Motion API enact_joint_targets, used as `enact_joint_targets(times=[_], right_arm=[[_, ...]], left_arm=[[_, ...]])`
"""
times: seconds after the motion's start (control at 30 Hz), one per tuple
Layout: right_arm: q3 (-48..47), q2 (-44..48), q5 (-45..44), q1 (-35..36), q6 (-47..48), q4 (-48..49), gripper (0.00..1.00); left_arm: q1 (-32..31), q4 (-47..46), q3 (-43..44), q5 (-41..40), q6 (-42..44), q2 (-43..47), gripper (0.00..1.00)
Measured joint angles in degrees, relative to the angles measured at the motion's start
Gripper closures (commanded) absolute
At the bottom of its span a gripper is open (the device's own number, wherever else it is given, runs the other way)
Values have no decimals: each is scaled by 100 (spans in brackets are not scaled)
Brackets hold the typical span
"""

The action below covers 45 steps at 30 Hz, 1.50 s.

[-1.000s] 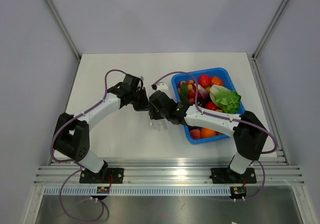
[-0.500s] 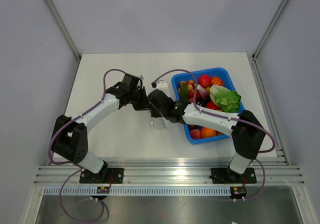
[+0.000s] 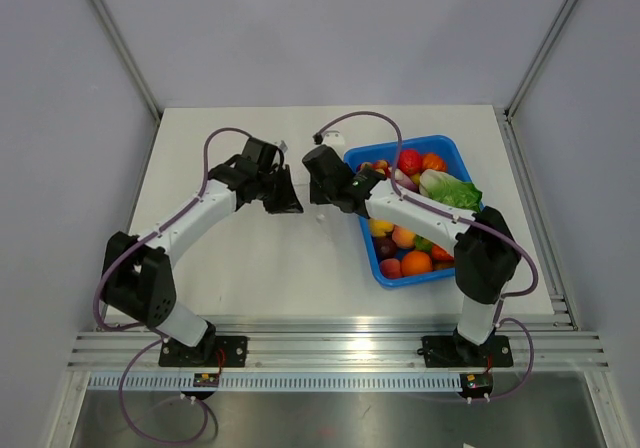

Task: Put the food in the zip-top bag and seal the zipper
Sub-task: Open the zipper of the food storage bag at the center of the board.

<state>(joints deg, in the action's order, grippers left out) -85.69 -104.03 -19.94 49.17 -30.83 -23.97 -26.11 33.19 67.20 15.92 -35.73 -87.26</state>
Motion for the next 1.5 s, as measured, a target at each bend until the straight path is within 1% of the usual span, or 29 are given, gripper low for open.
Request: enact_joint_targets(times=[0.07,0.23,0.33,0.4,0.47,0.57,0.6,0.67,0.7,0.77,0.83,0.9,0.93,1.07,1.13,1.17,1.2,1.27,1.3,1.37,1.4,1.43,1.5], right_arm=[[-140,0,-4,-26,125,-94,100],[-566,168,-61,-68,260,-105,100],[-531,481,-105,-160,212,-22,100],[-396,658,-153,-205,111,122,100],[-153,737,-157,-216,-61,254,100],[546,743,-111,-219,-413,540,100],[807,723,-76,-219,-535,560,100],[1158,643,0,-219,-708,566,100],[1298,597,37,-219,-791,566,100],[1451,544,81,-219,-914,566,100],[1480,540,105,-219,-988,584,100],[1478,540,107,-219,-1040,682,100],[1478,540,107,-219,-1064,708,100],[1480,540,118,-219,-1141,802,100],[1484,542,120,-219,-1174,841,100],[1493,544,120,-219,-1191,859,100],[1497,544,122,-219,-1207,874,100],[1506,549,120,-219,-1235,892,100],[1515,551,120,-219,-1250,909,100],[1543,560,120,-219,-1274,925,100],[1569,573,122,-219,-1287,929,100],[1600,586,127,-219,-1300,938,100],[1657,621,149,-219,-1333,942,100]], left_arm=[[37,304,448,-35,120,-114,100],[179,1106,2225,-214,632,-544,100],[188,1268,2673,-133,863,-562,100],[142,1322,2669,-76,962,-592,100],[70,1268,2452,-37,1019,-656,100],[-103,1209,1934,28,1056,-852,99],[-175,1211,1775,39,1071,-949,92],[-323,1213,1552,50,1102,-1156,85],[-385,1204,1467,52,1117,-1244,74],[-494,1156,1309,66,1128,-1327,68],[-525,1088,1211,79,1091,-1322,66],[-518,979,1185,72,1058,-1322,68],[-518,927,1178,70,1036,-1318,73],[-509,778,1134,33,968,-1217,79],[-509,723,1104,33,933,-1161,79],[-509,704,1084,31,914,-1139,74],[-509,673,1056,31,901,-1117,72],[-509,599,955,22,846,-1060,69],[-509,570,901,11,820,-1014,69],[-509,538,800,-9,758,-918,76],[-509,511,758,-15,721,-872,94],[-509,470,732,-20,691,-835,100],[-509,409,723,-44,664,-802,100]])
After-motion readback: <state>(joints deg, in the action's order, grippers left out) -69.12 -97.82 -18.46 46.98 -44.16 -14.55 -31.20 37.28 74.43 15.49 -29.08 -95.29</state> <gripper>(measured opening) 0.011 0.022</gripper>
